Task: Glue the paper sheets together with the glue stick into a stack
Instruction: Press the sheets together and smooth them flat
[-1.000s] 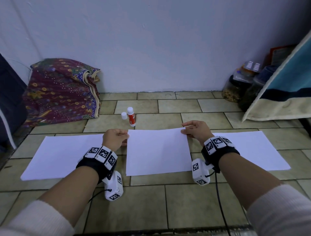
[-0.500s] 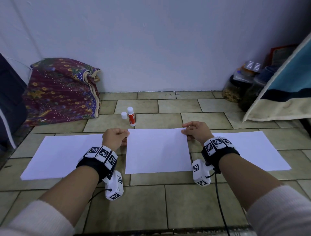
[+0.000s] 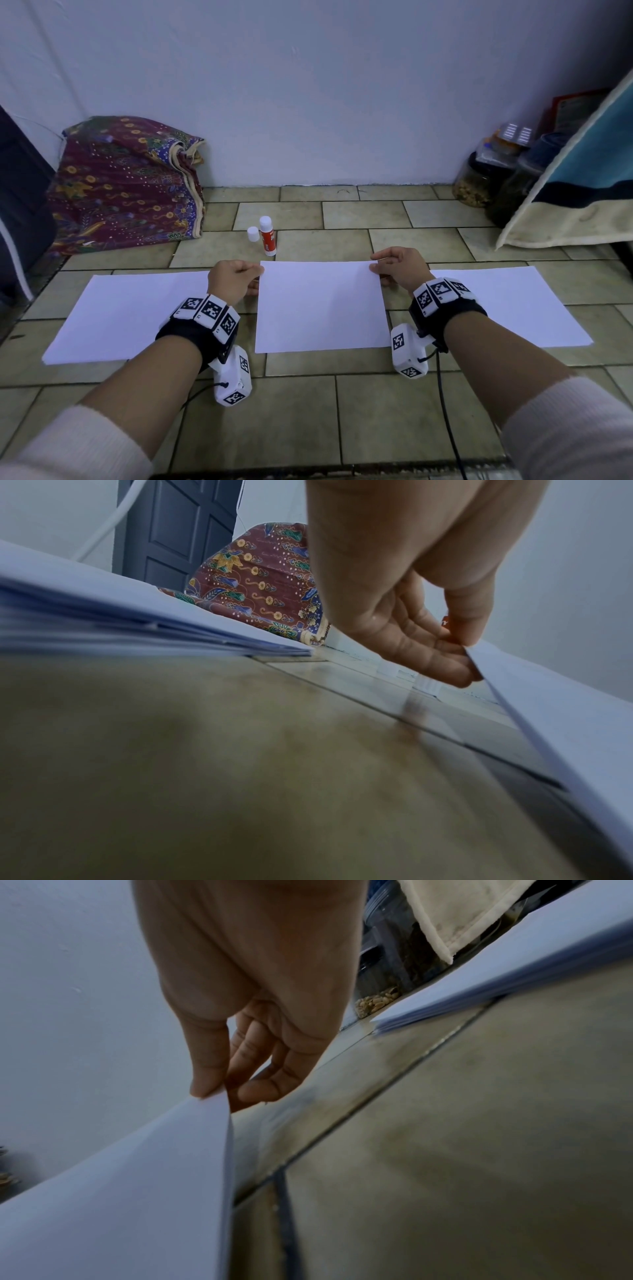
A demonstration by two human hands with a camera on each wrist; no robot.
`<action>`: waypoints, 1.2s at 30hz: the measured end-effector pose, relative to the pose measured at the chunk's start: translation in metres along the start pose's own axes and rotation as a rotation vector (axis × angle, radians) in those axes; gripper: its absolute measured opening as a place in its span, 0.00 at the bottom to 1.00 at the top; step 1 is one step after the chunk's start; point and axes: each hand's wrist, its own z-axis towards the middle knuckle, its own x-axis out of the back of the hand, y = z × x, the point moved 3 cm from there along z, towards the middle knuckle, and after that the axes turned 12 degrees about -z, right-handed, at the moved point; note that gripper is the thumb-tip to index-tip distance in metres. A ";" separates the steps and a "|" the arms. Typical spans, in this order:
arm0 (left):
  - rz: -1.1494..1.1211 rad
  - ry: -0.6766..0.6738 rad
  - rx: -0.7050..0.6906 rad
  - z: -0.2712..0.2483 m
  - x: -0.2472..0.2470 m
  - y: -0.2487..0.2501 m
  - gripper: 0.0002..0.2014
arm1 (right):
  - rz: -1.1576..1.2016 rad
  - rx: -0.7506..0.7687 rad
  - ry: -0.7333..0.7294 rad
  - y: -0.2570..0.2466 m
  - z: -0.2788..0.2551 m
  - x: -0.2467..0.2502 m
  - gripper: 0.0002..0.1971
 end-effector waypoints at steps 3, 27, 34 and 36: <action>0.069 0.010 -0.004 0.001 0.000 0.000 0.05 | -0.083 -0.009 0.023 -0.002 -0.001 0.000 0.06; 0.767 -0.357 -0.275 -0.020 -0.029 0.016 0.18 | -0.635 -0.027 0.157 -0.014 0.000 0.007 0.08; 0.984 -0.528 -0.202 -0.033 -0.043 0.020 0.39 | -0.850 0.286 -0.125 -0.052 -0.032 -0.031 0.12; 1.041 -0.555 -0.203 -0.034 -0.045 0.023 0.43 | -0.973 0.299 -0.246 -0.055 -0.041 -0.048 0.23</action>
